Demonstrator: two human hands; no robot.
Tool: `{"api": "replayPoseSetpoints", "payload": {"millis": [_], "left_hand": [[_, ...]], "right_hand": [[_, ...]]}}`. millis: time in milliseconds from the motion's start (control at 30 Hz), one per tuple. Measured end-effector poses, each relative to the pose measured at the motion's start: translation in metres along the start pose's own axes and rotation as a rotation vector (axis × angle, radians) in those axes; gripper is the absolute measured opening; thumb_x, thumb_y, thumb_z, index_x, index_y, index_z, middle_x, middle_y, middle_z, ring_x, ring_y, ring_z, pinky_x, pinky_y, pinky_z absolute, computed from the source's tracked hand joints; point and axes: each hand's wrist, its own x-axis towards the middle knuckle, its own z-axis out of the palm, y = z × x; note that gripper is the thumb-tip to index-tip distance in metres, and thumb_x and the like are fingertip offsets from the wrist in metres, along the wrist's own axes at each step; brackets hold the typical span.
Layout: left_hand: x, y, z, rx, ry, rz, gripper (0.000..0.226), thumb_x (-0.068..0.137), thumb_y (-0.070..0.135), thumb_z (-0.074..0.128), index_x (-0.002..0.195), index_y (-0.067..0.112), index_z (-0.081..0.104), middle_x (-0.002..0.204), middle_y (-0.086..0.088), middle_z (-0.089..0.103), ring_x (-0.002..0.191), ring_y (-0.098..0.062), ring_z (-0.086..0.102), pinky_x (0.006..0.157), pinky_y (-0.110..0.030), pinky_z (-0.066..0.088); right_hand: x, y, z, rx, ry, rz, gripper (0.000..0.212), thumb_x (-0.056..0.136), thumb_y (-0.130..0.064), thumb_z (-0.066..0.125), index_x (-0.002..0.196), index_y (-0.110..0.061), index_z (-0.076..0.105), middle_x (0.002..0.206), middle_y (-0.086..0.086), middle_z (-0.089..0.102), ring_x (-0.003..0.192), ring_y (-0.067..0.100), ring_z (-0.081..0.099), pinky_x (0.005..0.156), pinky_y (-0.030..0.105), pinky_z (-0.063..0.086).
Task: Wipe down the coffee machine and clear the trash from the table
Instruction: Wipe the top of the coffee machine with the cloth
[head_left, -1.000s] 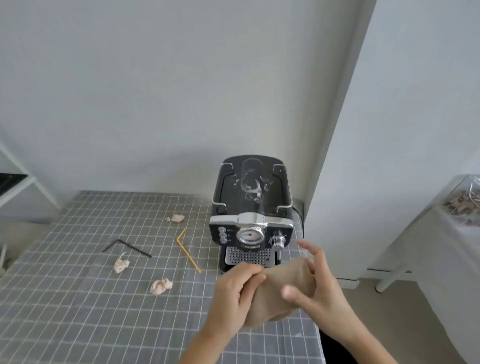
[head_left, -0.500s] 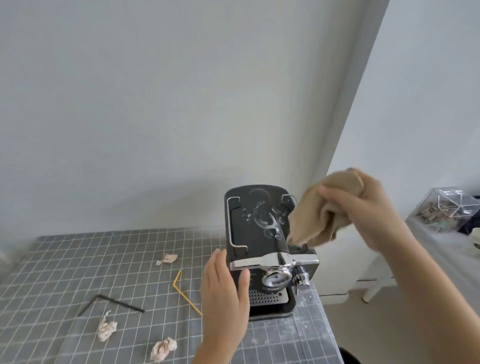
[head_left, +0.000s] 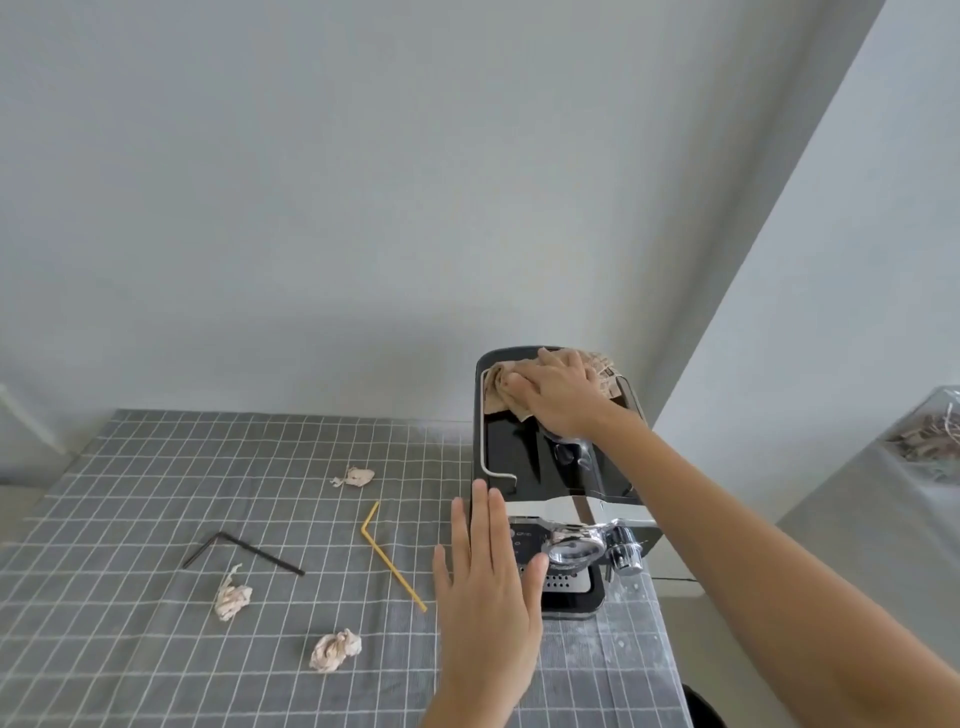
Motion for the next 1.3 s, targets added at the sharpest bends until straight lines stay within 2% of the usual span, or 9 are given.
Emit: {"api": "replayPoseSetpoints", "payload": {"millis": [167,567,700,800,867,1000,1133,1233,1300], "left_hand": [[0.002,0.010,-0.005,0.096,-0.041,-0.028,0.076,0.094,0.060,0.024,0.149,0.007,0.023,0.157,-0.009,0.023,0.141,-0.028,0.030,0.101,-0.054,0.038],[0.003,0.008,-0.009,0.155,-0.061,-0.026,0.083,0.092,0.067,0.022,0.149,0.007,0.020,0.157,-0.010,0.021,0.141,-0.031,0.030,0.100,-0.059,0.040],[0.003,0.007,-0.011,0.175,-0.060,-0.014,0.085,0.091,0.069,0.022,0.149,0.007,0.021,0.157,-0.010,0.023,0.140,-0.031,0.030,0.101,-0.060,0.037],[0.004,0.006,-0.012,0.170,-0.054,-0.001,0.085,0.090,0.069,0.024,0.149,0.008,0.019,0.157,-0.010,0.022,0.140,-0.030,0.030,0.101,-0.058,0.035],[0.004,0.005,-0.012,0.165,-0.055,0.004,0.085,0.090,0.069,0.025,0.149,0.008,0.018,0.156,-0.009,0.023,0.140,-0.030,0.032,0.100,-0.058,0.036],[0.004,0.005,-0.011,0.173,-0.060,0.004,0.086,0.089,0.069,0.026,0.148,0.007,0.023,0.155,-0.010,0.027,0.137,-0.031,0.036,0.098,-0.059,0.037],[0.004,0.004,-0.010,0.179,-0.064,0.006,0.086,0.089,0.069,0.025,0.148,0.006,0.025,0.155,-0.010,0.027,0.137,-0.030,0.037,0.098,-0.057,0.036],[0.003,0.003,-0.009,0.162,-0.065,0.010,0.085,0.089,0.069,0.024,0.149,0.007,0.023,0.156,-0.010,0.024,0.138,-0.031,0.035,0.099,-0.059,0.037],[0.003,0.003,-0.008,0.153,-0.067,0.011,0.085,0.090,0.068,0.022,0.149,0.008,0.020,0.157,-0.010,0.021,0.140,-0.031,0.032,0.100,-0.059,0.038]], "right_hand": [[-0.012,0.014,0.007,-0.101,0.062,-0.101,0.039,0.101,-0.047,0.038,0.137,-0.039,0.052,0.158,0.008,0.027,0.146,0.041,0.011,0.115,0.062,0.014],[-0.050,0.020,0.025,-0.104,0.091,-0.157,0.034,0.103,-0.016,0.043,0.131,-0.027,0.059,0.152,0.002,0.038,0.145,0.042,0.017,0.114,0.062,0.019],[-0.067,0.031,0.028,0.060,0.155,-0.308,0.023,0.101,-0.008,0.043,0.107,-0.015,0.064,0.120,0.003,0.061,0.122,0.038,0.049,0.114,0.057,0.025],[-0.080,0.035,-0.001,0.197,0.172,-0.239,0.022,0.102,-0.013,0.043,0.090,-0.015,0.061,0.081,-0.001,0.060,0.075,0.017,0.056,0.080,0.028,0.047],[-0.082,0.040,-0.028,0.366,0.237,-0.128,0.025,0.102,-0.013,0.042,0.088,-0.014,0.063,0.070,-0.002,0.060,0.057,0.008,0.054,0.056,0.019,0.041],[-0.068,0.056,-0.070,0.622,0.422,0.008,0.027,0.100,-0.017,0.042,0.087,-0.017,0.065,0.073,0.004,0.065,0.065,0.015,0.058,0.059,0.027,0.045],[-0.077,0.043,-0.071,0.663,0.131,0.017,0.032,0.102,-0.016,0.038,0.077,-0.009,0.057,0.062,0.005,0.057,0.053,0.013,0.050,0.049,0.026,0.039],[-0.085,0.026,-0.034,0.400,-0.062,0.029,0.037,0.104,-0.028,0.032,0.084,-0.006,0.055,0.083,0.018,0.062,0.084,0.027,0.061,0.080,0.043,0.052],[-0.087,0.022,-0.004,0.206,0.003,0.009,0.040,0.095,-0.052,0.035,0.088,-0.014,0.046,0.101,0.008,0.051,0.107,0.029,0.048,0.102,0.053,0.039]]}}
